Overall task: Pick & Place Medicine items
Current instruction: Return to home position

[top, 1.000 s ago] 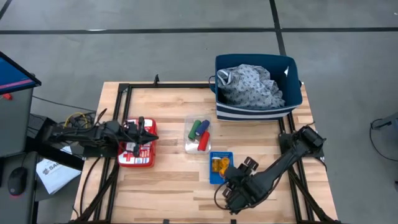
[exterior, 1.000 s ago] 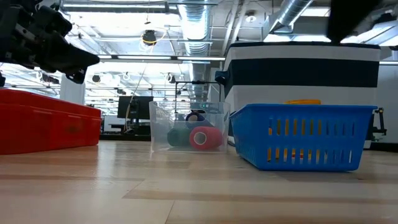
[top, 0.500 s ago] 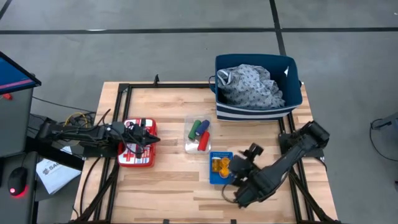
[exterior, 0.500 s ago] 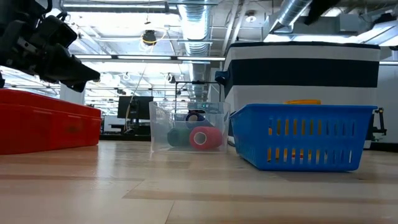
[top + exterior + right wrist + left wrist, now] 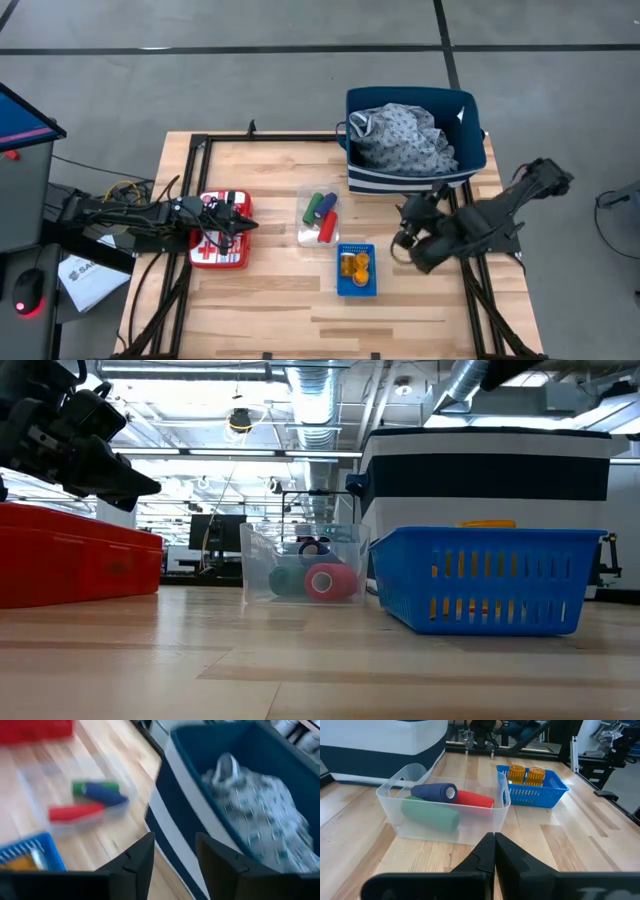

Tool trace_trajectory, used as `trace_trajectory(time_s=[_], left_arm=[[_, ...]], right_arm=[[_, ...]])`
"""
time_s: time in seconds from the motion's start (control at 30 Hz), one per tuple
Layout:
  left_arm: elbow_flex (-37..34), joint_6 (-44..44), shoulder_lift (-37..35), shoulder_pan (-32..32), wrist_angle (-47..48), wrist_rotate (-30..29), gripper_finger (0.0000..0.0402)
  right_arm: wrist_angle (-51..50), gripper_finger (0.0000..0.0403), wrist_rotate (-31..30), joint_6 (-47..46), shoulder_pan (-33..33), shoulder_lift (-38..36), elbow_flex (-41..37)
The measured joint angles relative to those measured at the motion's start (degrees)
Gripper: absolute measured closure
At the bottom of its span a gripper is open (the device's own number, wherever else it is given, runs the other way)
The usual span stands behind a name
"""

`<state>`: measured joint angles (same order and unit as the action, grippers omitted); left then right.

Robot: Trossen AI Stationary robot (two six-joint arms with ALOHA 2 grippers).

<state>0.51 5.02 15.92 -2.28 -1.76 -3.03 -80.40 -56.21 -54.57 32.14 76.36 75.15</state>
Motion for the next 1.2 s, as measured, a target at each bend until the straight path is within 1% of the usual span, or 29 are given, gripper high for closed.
trace_trajectory(time_s=[0.07, 0.13, 0.2, 0.27, 0.37, 0.4, 0.47, 0.53, 0.7, 0.83, 0.9, 1.03, 1.2], left_arm=[[0.0, 0.0, 0.0, 0.0, 0.0, 0.0, 0.0401], [0.0, 0.0, 0.0, 0.0, 0.0, 0.0, 0.0401], [0.0, 0.0, 0.0, 0.0, 0.0, 0.0, 0.0401], [0.0, 0.0, 0.0, 0.0, 0.0, 0.0, 0.0401], [0.0, 0.0, 0.0, 0.0, -0.1, 0.0, 0.0401], [0.0, 0.0, 0.0, 0.0, -0.1, 0.0, 0.0401], [0.0, 0.0, 0.0, 0.0, -0.2, 0.0, 0.0401], [0.0, 0.0, 0.0, 0.0, -0.2, 0.0, 0.0401], [0.0, 0.0, 0.0, 0.0, -0.6, 0.0, 0.0401], [0.0, 0.0, 0.0, 0.0, -0.9, 0.0, 0.0401], [0.0, 0.0, 0.0, 0.0, -0.9, 0.0, 0.0401], [0.0, 0.0, 0.0, 0.0, -1.1, 0.0, 0.0401], [0.0, 0.0, 0.0, 0.0, -1.1, 0.0, 0.0401]], right_arm=[[6.8, 0.0266, -0.6, 6.0, -1.9, -3.3, -1.7], [14.9, 0.0270, -0.5, 13.9, -3.6, -5.8, -3.8], [24.5, 0.0274, 1.4, 22.9, -4.7, -8.2, -7.2], [34.8, 0.0277, 6.7, 31.4, -5.3, -10.2, -11.6], [50.7, 0.0283, 19.6, 40.3, -6.3, -12.5, -19.3], [56.1, 0.0285, 22.9, 42.3, -6.6, -13.0, -21.7], [65.6, 0.0288, 27.2, 46.0, -7.0, -14.1, -26.0], [72.5, 0.0290, 29.5, 49.1, -7.7, -14.8, -29.1], [81.2, 0.0291, 33.5, 54.9, -10.3, -16.6, -35.9], [87.3, 0.0292, 39.0, 57.2, -14.2, -20.5, -42.9], [88.7, 0.0292, 41.2, 57.2, -16.6, -23.3, -46.2], [89.7, 0.0292, 43.5, 57.2, -21.2, -30.2, -51.3], [89.9, 0.0292, 46.2, 57.7, -24.5, -38.4, -56.8]])
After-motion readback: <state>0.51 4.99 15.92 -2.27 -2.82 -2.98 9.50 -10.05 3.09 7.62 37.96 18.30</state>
